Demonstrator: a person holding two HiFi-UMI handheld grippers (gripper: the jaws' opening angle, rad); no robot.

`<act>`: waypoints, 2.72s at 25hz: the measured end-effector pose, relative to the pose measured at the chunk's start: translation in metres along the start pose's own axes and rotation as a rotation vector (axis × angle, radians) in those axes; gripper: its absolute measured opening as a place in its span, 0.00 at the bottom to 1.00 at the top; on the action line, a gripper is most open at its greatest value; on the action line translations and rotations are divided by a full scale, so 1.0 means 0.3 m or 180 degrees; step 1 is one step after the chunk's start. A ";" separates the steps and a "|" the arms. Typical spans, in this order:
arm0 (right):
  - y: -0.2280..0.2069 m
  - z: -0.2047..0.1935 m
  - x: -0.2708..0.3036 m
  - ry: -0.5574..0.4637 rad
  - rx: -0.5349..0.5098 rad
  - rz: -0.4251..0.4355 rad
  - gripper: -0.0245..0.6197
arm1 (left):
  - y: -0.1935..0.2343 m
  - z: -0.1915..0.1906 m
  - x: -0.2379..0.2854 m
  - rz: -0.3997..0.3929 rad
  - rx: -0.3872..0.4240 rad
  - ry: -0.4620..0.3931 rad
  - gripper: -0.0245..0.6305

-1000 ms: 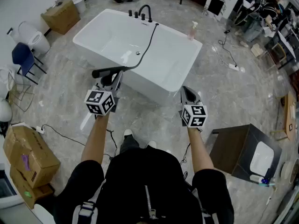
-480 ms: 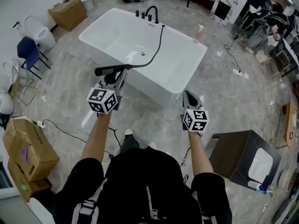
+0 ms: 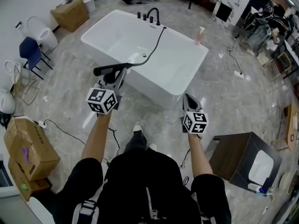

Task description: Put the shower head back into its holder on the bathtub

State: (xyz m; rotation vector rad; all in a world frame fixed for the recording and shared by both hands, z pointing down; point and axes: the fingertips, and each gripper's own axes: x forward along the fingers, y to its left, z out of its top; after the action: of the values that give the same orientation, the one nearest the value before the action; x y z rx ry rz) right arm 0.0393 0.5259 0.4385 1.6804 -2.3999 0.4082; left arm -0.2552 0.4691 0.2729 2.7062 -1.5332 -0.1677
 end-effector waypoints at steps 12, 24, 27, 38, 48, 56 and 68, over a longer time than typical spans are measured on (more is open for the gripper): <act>-0.069 -0.001 0.147 0.0097 0.0020 -0.0011 0.05 | 0.108 -0.022 0.169 0.0008 -0.0046 -0.0068 0.25; -0.252 0.069 0.531 0.0299 0.0016 -0.0026 0.05 | 0.312 -0.123 0.628 -0.0070 -0.0174 0.0011 0.25; -0.292 0.111 0.661 0.0358 0.0010 -0.0019 0.05 | 0.382 -0.150 0.767 -0.0100 -0.0224 0.0073 0.25; -0.388 0.282 1.112 0.0475 0.0024 -0.0031 0.05 | 0.615 -0.162 1.209 -0.0315 -0.0199 0.0191 0.25; -0.432 0.318 1.319 0.0560 -0.0010 0.0015 0.05 | 0.707 -0.180 1.404 -0.0412 -0.0173 0.0232 0.25; -0.484 0.314 1.434 0.0554 -0.0120 0.0209 0.20 | 0.724 -0.197 1.454 -0.0252 -0.0150 0.0272 0.25; -0.802 0.341 1.560 0.0647 -0.0397 0.0588 0.52 | 0.707 -0.192 1.610 0.0444 -0.0219 0.0204 0.25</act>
State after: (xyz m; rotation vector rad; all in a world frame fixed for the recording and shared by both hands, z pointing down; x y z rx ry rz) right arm 0.1056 -0.0011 0.5122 1.3045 -2.3826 0.4242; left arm -0.1837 -0.0556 0.3075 2.5163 -1.6582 -0.1267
